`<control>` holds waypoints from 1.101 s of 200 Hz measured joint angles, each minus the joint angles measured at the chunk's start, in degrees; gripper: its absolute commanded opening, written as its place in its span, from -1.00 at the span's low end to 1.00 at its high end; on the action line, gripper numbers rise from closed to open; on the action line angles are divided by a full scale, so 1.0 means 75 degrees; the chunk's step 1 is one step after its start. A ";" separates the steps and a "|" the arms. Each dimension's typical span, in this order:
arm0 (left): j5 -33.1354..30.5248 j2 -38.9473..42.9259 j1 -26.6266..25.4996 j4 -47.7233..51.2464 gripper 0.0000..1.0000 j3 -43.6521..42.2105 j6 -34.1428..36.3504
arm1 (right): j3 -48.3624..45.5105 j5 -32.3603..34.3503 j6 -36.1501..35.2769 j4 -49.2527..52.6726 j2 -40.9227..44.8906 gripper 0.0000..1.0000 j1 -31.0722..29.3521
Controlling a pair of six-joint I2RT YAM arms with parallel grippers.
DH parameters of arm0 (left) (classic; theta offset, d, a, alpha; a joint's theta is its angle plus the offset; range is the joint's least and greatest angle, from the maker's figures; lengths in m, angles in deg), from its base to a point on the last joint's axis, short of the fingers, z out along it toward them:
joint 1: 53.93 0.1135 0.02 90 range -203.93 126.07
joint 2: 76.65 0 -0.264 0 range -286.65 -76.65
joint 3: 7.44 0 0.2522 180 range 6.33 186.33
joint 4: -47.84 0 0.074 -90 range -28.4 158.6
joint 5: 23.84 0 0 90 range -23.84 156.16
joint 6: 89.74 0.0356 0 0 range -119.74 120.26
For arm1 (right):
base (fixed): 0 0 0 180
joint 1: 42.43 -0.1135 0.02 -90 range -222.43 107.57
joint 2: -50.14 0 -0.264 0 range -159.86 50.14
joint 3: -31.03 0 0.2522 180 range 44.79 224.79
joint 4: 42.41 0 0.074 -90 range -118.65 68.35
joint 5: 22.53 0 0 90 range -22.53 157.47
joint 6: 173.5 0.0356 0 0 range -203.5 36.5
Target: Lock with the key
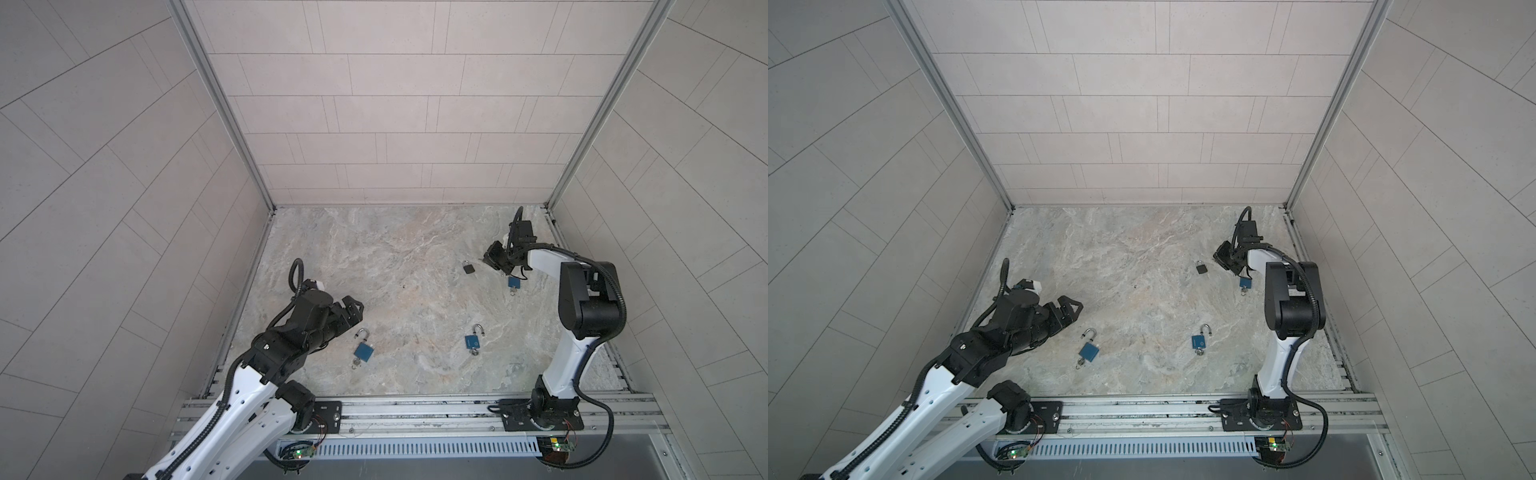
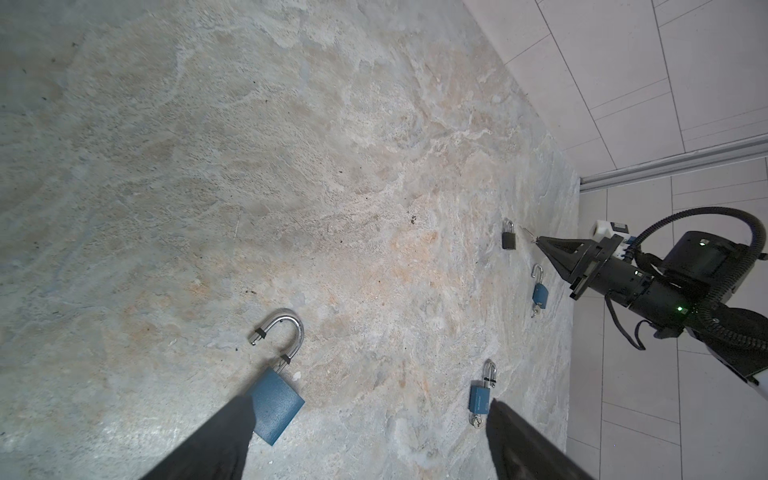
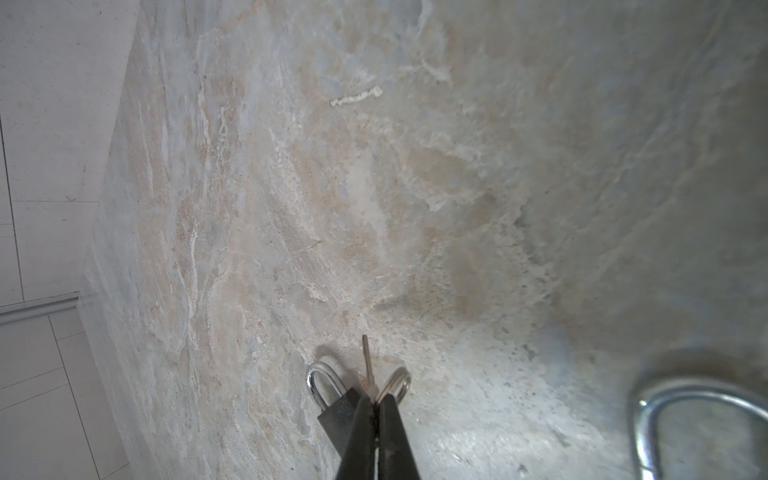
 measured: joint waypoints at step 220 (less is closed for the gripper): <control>-0.0886 0.0134 0.0000 0.0691 0.99 0.0195 0.0825 | -0.0551 0.0335 -0.0335 0.0600 0.0694 0.99 -0.0131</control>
